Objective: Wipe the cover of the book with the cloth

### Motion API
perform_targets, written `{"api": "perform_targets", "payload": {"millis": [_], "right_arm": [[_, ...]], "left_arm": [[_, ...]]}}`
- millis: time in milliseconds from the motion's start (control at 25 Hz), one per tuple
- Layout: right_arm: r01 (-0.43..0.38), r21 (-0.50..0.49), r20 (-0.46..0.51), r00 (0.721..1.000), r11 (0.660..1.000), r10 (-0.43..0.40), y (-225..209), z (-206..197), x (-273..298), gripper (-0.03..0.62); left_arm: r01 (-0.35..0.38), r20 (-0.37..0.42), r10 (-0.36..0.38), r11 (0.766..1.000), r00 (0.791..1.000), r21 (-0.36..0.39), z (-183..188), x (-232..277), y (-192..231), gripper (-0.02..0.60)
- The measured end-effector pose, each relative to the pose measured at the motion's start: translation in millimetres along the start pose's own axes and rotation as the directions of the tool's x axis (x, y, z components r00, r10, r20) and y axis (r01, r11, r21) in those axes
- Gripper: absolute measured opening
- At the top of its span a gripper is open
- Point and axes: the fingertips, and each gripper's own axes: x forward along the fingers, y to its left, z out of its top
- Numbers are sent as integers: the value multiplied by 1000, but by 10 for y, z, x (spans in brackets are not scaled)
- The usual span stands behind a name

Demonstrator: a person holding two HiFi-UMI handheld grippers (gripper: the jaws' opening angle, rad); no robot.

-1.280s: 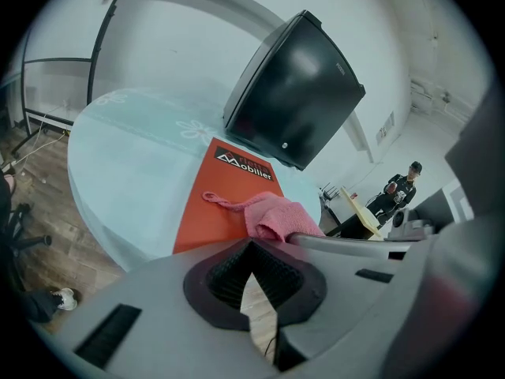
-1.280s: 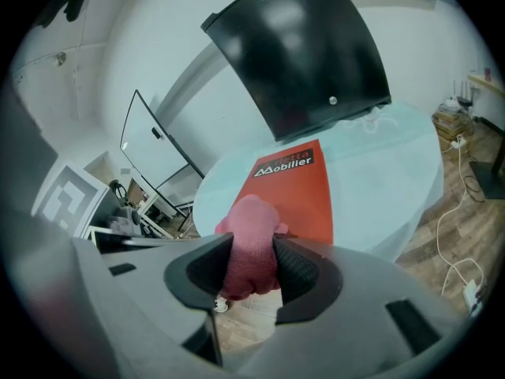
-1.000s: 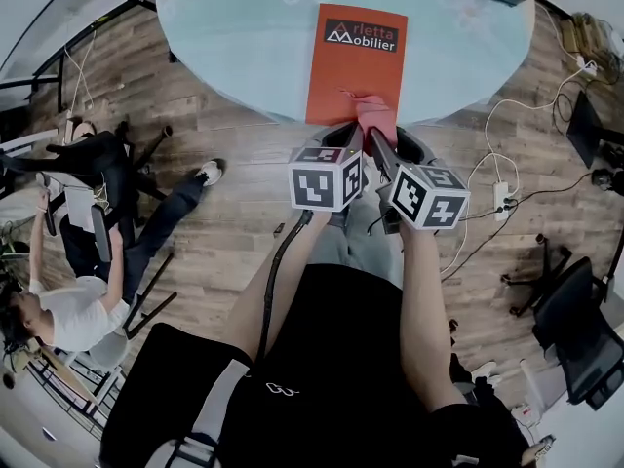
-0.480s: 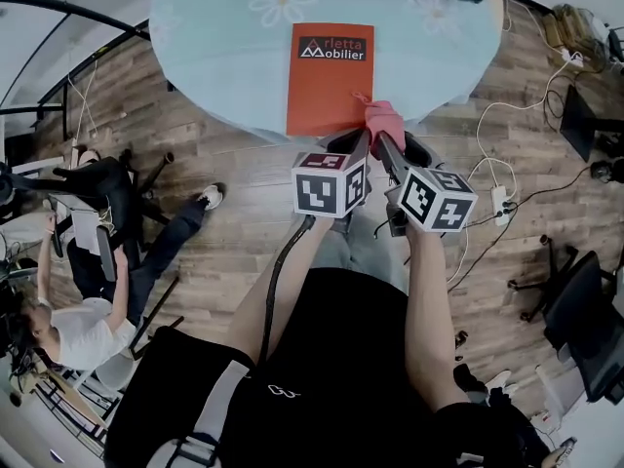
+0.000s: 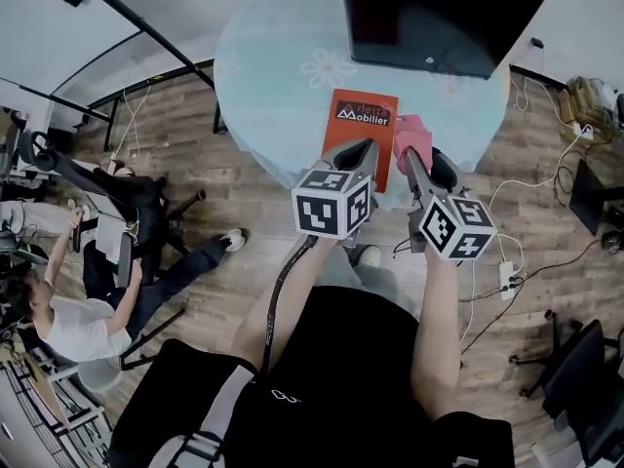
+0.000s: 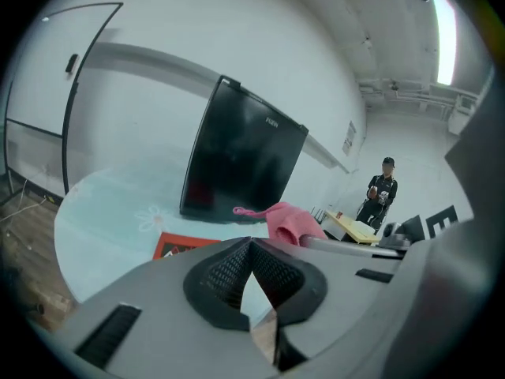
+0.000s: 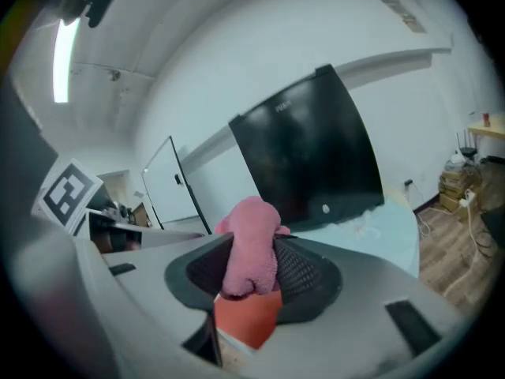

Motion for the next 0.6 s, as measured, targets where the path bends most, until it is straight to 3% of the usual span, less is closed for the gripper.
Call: {"api": "perform_targets", "payload": {"millis": [120, 240, 600], "right_arm": [[-80, -54, 140, 986, 995, 87, 205, 449, -80, 158], [-103, -110, 198, 973, 989, 123, 296, 713, -134, 156], [-95, -226, 317, 934, 970, 166, 537, 1368, -358, 152]], "left_arm": [[26, 89, -25, 1000, 996, -5, 390, -161, -84, 12], [88, 180, -84, 996, 980, -18, 758, -317, -232, 12], [62, 328, -87, 994, 941, 84, 1338, -699, -312, 12]]}}
